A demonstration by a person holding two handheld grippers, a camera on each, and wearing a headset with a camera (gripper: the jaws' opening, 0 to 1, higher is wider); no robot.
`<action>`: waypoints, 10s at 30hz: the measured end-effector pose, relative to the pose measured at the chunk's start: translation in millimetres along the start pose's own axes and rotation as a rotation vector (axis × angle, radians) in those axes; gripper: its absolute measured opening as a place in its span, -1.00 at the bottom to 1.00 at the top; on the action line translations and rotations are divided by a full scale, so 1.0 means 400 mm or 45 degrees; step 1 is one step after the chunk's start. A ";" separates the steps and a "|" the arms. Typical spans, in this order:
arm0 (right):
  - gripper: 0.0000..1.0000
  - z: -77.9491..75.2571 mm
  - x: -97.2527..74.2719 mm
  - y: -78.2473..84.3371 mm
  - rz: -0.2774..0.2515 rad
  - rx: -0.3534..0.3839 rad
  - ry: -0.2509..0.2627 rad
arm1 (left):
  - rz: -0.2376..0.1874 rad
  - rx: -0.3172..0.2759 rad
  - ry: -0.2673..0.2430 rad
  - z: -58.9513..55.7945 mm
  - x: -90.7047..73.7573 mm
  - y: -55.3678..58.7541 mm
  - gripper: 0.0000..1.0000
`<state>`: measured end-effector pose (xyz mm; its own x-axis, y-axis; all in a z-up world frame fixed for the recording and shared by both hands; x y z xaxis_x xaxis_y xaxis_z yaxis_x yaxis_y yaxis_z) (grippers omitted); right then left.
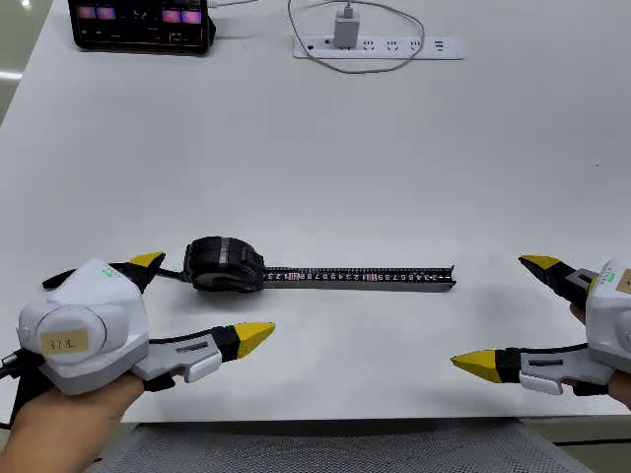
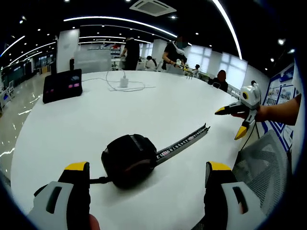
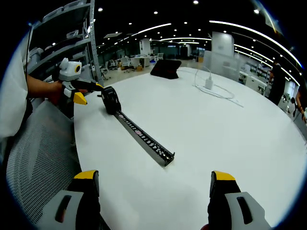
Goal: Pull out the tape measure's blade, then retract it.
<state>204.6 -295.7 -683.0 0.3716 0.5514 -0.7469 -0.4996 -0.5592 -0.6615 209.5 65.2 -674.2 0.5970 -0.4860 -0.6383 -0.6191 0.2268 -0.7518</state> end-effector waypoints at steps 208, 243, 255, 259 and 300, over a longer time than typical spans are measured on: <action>-0.79 -0.053 0.205 -0.130 0.355 -0.648 -0.394 | 0.017 -0.445 -0.315 0.040 0.111 0.005 0.14; -0.79 -0.005 0.268 -0.175 0.319 -0.623 -0.451 | -0.001 -0.472 -0.298 0.047 0.114 0.011 0.15; -0.79 0.006 0.284 -0.189 0.312 -0.629 -0.463 | -0.009 -0.488 -0.290 0.048 0.113 0.011 0.15; -0.79 0.009 0.290 -0.194 0.311 -0.627 -0.469 | -0.012 -0.494 -0.288 0.048 0.113 0.011 0.15; -0.79 0.047 0.339 -0.243 0.275 -0.625 -0.517 | -0.023 -0.528 -0.266 0.049 0.110 0.009 0.15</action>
<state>288.8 -155.0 -718.8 -0.0685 0.5310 -0.8446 -0.0805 -0.8468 -0.5258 243.3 61.2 -708.2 0.6733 -0.2970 -0.6771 -0.7340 -0.1577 -0.6606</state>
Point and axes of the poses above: the centre of the closed fingertips' face, and the gripper's own axes: x roughly forward along the fingers, z roughly to its left, y roughly out of its underside, the point moved 7 cm from there along -x, roughly backward along the fingers, and after that the axes turned 7 degrees about z, right-handed, at the moved point
